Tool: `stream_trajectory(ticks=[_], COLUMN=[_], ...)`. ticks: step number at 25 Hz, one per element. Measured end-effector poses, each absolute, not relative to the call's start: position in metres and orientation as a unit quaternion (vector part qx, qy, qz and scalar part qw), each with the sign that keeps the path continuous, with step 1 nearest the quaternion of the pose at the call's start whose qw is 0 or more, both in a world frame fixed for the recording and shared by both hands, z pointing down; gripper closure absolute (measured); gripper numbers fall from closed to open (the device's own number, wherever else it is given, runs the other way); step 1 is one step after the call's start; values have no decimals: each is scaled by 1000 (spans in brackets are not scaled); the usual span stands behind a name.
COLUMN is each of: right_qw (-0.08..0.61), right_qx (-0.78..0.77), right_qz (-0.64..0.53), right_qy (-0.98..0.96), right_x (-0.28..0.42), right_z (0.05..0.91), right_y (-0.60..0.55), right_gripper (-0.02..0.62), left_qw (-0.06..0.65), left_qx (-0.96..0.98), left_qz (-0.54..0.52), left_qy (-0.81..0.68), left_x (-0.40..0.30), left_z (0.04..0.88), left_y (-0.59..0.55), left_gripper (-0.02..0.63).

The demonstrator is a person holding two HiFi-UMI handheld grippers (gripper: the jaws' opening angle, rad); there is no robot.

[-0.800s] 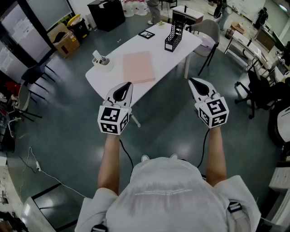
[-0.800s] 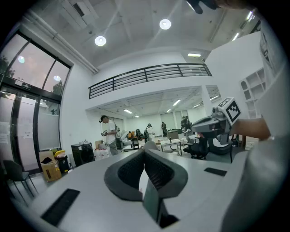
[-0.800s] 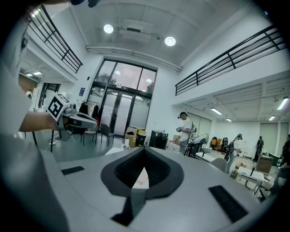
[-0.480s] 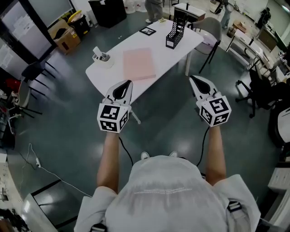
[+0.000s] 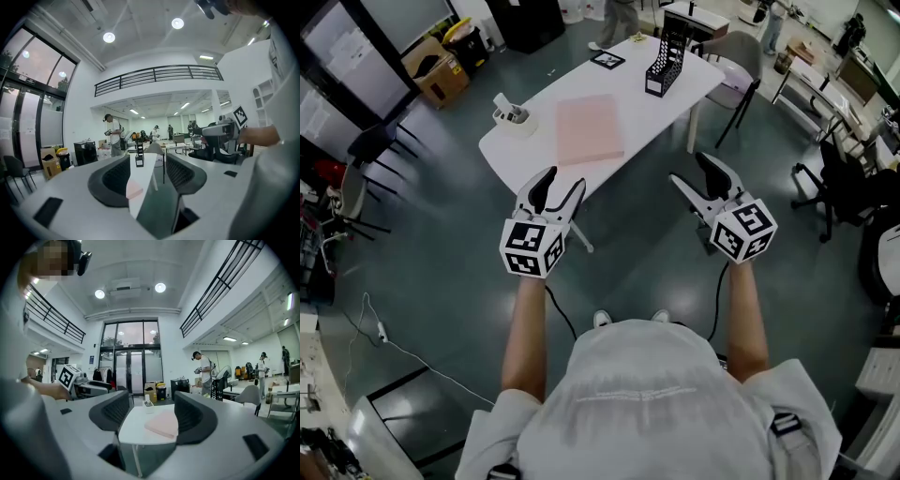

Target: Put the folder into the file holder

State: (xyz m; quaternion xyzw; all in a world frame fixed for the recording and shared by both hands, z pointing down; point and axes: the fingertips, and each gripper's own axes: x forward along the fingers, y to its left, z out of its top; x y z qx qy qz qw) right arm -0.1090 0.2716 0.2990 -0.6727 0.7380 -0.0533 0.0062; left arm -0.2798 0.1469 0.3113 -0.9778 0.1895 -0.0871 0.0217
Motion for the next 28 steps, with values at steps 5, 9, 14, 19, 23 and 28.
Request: stream_trajectory(ticks=[5, 9, 14, 19, 23, 28], right_qw=[-20, -47, -64, -77, -83, -79], right_qx=[-678, -683, -683, -670, -655, -651], right_qz=[-44, -41, -40, -41, -43, -40], right_qy=[733, 728, 727, 737, 750, 754], right_x=[-98, -85, -57, -29, -7, 18], right_z=[302, 311, 318, 324, 325, 322], right_y=[273, 273, 278, 285, 288, 279], right_gripper=[299, 270, 262, 262, 264, 266], left_qw=[23, 25, 24, 24, 21, 19], left_qx=[-976, -974, -971, -966, -962, -958], left_qz=[-98, -103, -104, -109, -115, -116], left_qy=[195, 201, 214, 231, 247, 261], left_x=[-274, -266, -246, -226, -214, -202], left_z=[314, 316, 320, 323, 325, 324], left_y=[150, 151, 157, 168, 173, 166], left_gripper=[351, 351, 351, 348, 348, 345])
